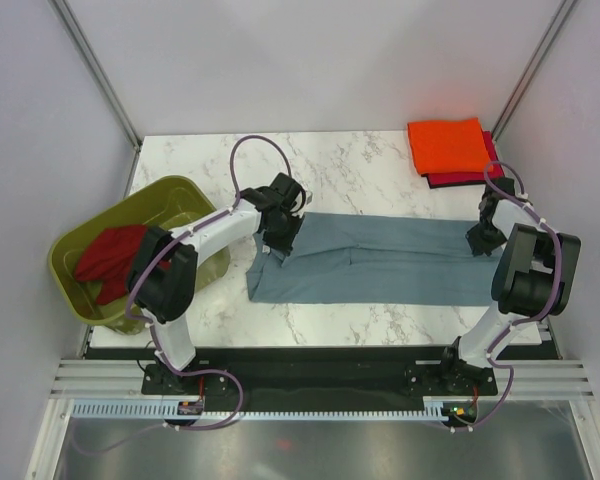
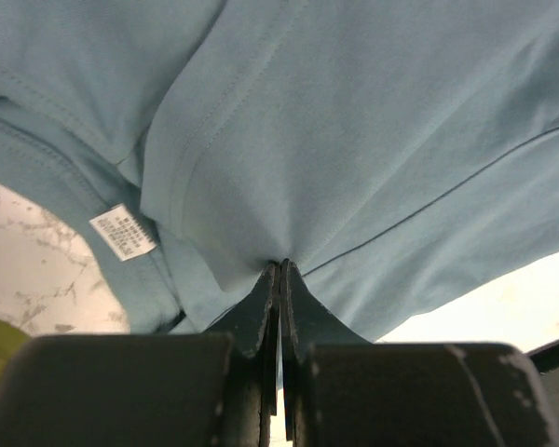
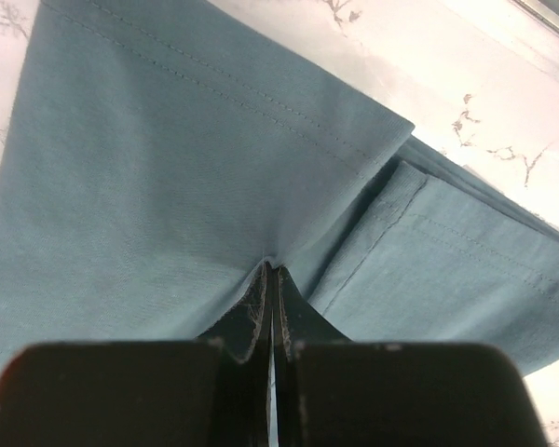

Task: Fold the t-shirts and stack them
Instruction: Fold the tshirt

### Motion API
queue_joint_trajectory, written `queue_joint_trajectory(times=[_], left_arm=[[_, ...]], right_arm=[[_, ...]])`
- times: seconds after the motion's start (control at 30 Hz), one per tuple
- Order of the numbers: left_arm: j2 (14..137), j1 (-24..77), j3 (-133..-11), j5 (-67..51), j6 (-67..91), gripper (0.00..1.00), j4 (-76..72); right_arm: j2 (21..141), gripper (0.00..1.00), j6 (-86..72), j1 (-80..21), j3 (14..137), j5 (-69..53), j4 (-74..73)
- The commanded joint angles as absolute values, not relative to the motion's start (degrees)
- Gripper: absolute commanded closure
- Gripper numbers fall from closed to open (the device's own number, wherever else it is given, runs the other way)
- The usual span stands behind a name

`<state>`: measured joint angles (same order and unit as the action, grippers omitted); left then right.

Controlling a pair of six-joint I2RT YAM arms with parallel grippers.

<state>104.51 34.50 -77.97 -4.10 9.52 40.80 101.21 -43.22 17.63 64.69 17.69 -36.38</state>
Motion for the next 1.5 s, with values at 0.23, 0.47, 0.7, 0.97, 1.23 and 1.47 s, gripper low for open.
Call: queue_joint_trajectory(times=[0.23, 0.47, 0.7, 0.97, 1.23, 1.47], left_arm=[[99.49, 35.07, -77.34, 3.6, 9.84, 0.98, 42.63], [98.17, 35.07, -78.48, 3.69, 10.37, 0.98, 43.77], [99.05, 37.7, -75.15, 1.85, 11.69, 0.98, 43.86], [100.72, 40.17, -72.95, 0.7, 12.74, 0.98, 44.21], [99.85, 41.04, -76.01, -2.28, 12.57, 0.61, 47.1], [97.91, 39.12, -80.77, -3.78, 12.13, 0.57, 47.9]], right_arm=[[98.26, 1.0, -40.61, 17.84, 65.74, 20.66, -34.63], [96.77, 1.0, -39.38, 18.19, 64.95, 20.83, -34.72], [96.77, 1.0, -38.94, 18.11, 62.23, 20.74, -33.84], [99.05, 1.0, -37.71, 18.19, 61.61, 21.45, -32.87], [97.21, 0.75, -34.81, 18.19, 64.33, 18.99, -35.23], [94.93, 0.71, -33.31, 18.46, 67.41, 14.95, -40.52]])
